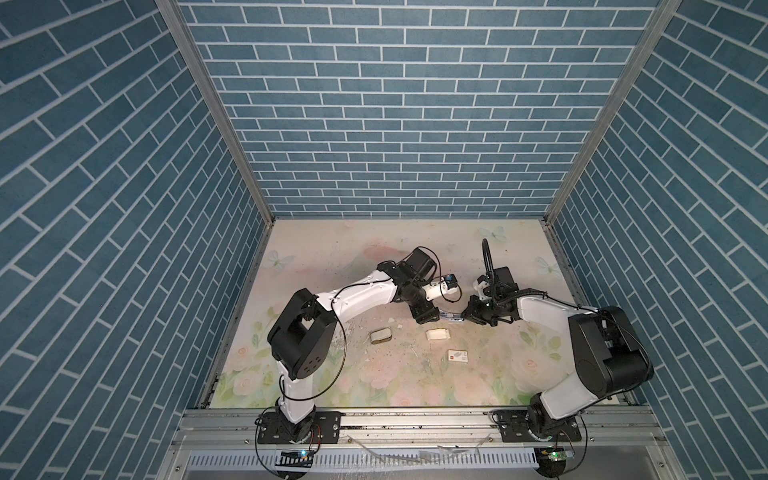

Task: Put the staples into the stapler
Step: 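Carry the light-blue stapler toward the left gripper while the left gripper approaches it, then close the left gripper on the light-blue stapler while the right gripper holds it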

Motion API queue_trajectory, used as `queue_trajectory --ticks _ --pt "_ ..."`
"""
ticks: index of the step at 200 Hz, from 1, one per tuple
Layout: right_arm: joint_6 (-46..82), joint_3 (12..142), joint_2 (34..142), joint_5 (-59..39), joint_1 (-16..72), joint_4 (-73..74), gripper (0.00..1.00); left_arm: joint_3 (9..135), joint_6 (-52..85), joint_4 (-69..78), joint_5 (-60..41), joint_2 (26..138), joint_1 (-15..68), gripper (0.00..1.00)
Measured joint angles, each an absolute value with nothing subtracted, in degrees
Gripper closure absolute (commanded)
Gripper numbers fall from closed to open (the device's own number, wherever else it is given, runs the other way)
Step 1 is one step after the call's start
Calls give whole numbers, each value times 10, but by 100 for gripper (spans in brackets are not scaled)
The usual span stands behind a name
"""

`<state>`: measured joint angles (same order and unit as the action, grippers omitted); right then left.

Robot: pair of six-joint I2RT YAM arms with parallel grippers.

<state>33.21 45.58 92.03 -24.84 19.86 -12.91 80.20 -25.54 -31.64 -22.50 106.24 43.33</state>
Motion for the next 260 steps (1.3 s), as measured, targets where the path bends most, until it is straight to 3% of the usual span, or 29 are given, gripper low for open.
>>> queue_trajectory --ticks 88,180,260 --pt "329 570 1021 -251 241 -137 91 747 -311 -321 -228 1039 374 26" --pt "294 650 1078 -273 245 -179 91 790 -325 -299 -205 1108 351 26" --pt "279 681 1101 -285 245 -201 91 869 -354 -309 -246 1159 324 26"
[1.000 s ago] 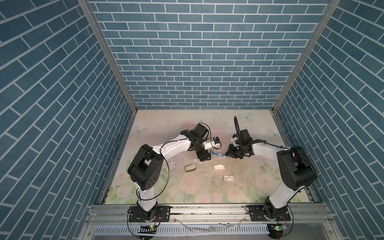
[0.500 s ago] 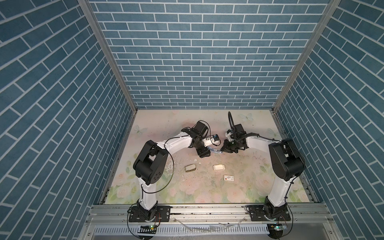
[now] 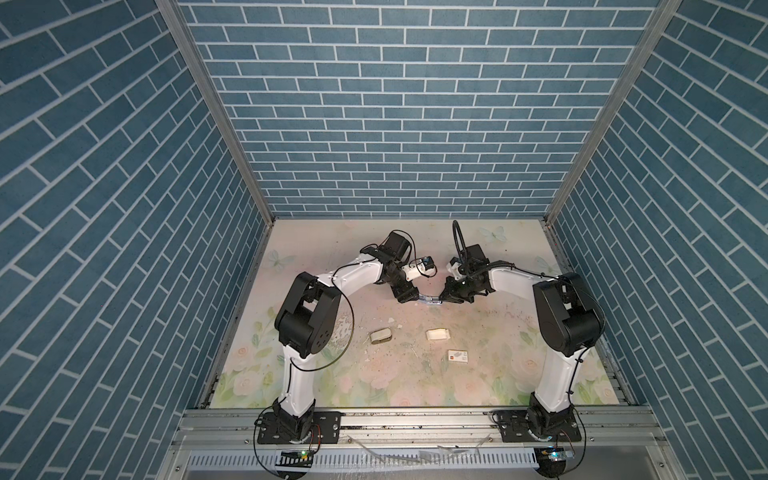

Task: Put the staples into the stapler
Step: 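Close the left gripper on the light-blue stapler while the right gripper holds it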

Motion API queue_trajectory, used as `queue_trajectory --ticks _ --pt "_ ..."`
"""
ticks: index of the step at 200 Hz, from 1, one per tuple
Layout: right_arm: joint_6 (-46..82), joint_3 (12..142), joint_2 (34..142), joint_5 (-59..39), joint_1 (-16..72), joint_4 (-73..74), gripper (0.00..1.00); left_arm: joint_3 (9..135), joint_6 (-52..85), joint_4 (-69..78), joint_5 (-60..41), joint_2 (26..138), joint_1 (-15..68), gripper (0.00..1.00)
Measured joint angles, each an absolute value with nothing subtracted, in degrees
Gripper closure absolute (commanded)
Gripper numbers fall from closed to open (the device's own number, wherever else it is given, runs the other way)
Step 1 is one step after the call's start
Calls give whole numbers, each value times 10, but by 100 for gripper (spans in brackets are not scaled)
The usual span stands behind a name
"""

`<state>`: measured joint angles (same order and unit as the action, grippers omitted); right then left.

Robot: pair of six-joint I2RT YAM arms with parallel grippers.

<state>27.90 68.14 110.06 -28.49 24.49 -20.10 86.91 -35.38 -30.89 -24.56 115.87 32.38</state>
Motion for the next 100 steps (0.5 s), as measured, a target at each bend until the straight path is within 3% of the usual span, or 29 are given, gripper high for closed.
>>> queue_trajectory --ticks 58,100 --pt "266 691 1107 -288 245 -210 91 903 -368 -352 -281 1207 324 29" --pt "265 705 1118 -299 245 -215 91 907 -372 -374 -294 1208 324 39"
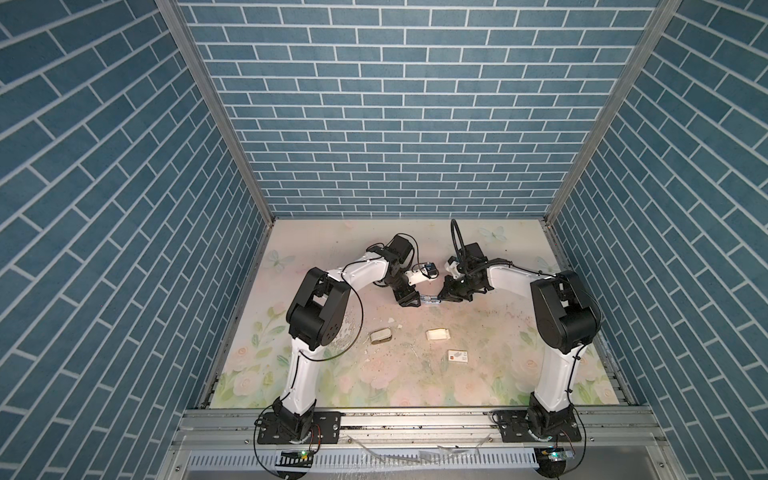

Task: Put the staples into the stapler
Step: 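Close the left gripper on the light-blue stapler while the right gripper holds it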

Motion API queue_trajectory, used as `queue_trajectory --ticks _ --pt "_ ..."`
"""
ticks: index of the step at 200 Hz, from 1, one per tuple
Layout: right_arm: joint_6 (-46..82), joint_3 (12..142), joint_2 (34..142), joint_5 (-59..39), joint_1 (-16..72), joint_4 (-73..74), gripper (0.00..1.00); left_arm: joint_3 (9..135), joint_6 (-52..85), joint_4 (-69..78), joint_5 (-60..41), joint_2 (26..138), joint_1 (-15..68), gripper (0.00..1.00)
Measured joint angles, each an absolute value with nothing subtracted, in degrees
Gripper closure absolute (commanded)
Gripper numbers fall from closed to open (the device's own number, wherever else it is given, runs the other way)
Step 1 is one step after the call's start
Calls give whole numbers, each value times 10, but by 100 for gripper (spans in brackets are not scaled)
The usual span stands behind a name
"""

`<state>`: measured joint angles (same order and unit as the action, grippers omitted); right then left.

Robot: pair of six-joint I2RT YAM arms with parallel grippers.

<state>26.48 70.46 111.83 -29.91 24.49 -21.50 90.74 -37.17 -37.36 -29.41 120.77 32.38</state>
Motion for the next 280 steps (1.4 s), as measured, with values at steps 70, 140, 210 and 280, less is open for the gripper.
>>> queue_trajectory --ticks 70,140,210,280 --pt "261 709 1126 -327 245 -220 91 907 -372 -392 -302 1208 324 49" --pt "256 710 1127 -342 259 -232 91 881 -372 -399 -312 1205 324 51" --pt "254 710 1127 -344 275 -237 91 848 -371 -409 -319 1174 324 50" --pt "251 716 1127 -336 291 -252 92 825 -361 -416 -324 1145 324 32"
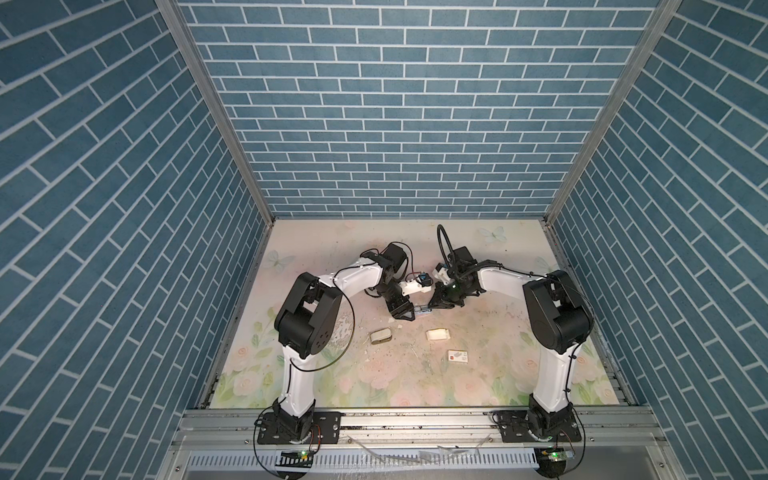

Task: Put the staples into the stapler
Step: 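Close the left gripper on the light-blue stapler while the right gripper holds it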

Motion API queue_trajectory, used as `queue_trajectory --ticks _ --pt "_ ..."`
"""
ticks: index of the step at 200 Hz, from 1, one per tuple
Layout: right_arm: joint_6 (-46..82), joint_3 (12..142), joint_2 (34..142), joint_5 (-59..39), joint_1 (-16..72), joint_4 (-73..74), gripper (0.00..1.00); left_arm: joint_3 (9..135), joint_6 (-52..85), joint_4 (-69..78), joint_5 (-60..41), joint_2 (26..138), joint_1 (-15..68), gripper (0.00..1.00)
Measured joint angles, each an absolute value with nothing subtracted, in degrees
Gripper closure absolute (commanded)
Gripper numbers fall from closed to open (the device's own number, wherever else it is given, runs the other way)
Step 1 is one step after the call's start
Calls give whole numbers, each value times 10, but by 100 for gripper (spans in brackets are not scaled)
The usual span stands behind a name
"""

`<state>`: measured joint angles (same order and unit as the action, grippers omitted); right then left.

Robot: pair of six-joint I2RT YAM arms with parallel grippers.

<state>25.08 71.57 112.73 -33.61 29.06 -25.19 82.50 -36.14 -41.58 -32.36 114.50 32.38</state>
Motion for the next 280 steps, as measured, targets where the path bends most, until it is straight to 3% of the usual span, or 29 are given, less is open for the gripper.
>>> queue_trajectory --ticks 123,177,218,280 --pt "250 721 1123 -306 305 -266 92 777 -362 -411 -244 1073 322 32" --pt "250 721 1123 -306 305 -265 92 769 -354 -399 -218 1092 322 42" --pt "250 721 1123 -307 305 -264 92 769 -353 -390 -214 1096 322 56" --pt "250 721 1123 -307 305 -264 92 770 -355 -391 -215 1115 322 60"
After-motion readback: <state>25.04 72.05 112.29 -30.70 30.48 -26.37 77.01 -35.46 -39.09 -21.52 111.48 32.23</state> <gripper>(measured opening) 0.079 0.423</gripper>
